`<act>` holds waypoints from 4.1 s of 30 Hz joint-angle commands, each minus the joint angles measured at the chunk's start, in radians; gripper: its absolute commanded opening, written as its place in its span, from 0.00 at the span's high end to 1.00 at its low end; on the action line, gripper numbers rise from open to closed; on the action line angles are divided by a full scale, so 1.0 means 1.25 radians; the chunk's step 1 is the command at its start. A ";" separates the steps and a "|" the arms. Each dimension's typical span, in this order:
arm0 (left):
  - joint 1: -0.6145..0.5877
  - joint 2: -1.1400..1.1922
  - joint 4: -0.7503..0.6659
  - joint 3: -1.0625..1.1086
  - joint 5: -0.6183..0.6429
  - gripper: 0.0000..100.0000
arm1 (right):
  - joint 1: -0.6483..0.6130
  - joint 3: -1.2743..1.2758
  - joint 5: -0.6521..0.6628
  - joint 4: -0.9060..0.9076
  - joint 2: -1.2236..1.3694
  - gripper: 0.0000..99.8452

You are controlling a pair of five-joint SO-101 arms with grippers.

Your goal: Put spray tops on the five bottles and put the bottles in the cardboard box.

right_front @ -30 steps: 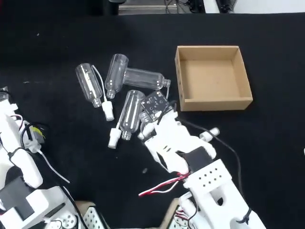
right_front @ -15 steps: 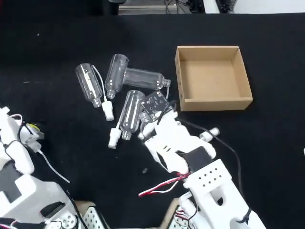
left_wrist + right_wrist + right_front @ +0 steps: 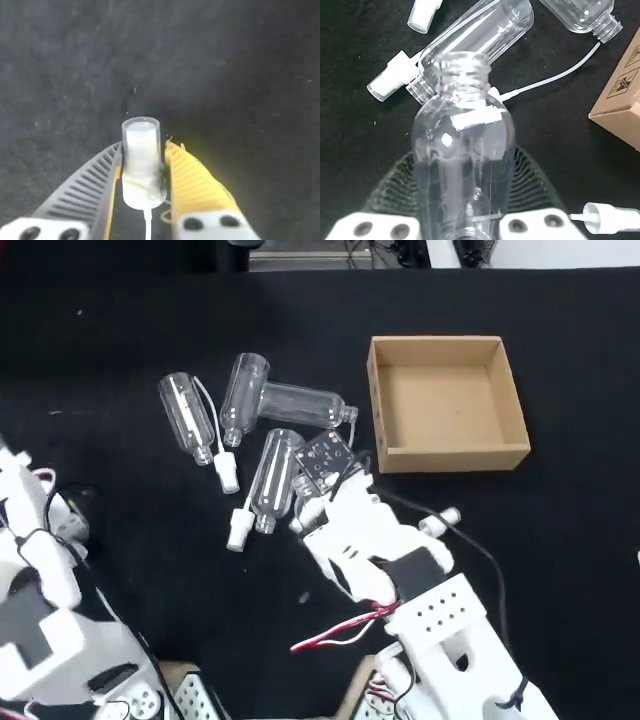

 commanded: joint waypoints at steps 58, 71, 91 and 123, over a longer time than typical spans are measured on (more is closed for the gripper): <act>0.854 -0.551 -0.507 -0.267 0.168 0.97 | 0.066 0.271 -0.115 -0.739 -0.131 0.99; 0.852 -0.544 -0.423 -0.266 0.167 0.97 | 0.066 0.271 -0.115 -0.739 -0.131 0.99; 0.916 -0.551 -0.421 -0.133 0.167 0.85 | 0.066 0.271 -0.114 -0.739 -0.131 0.99; 0.875 -0.509 -0.287 -0.147 0.066 0.85 | 0.066 0.271 -0.114 -0.738 -0.131 0.99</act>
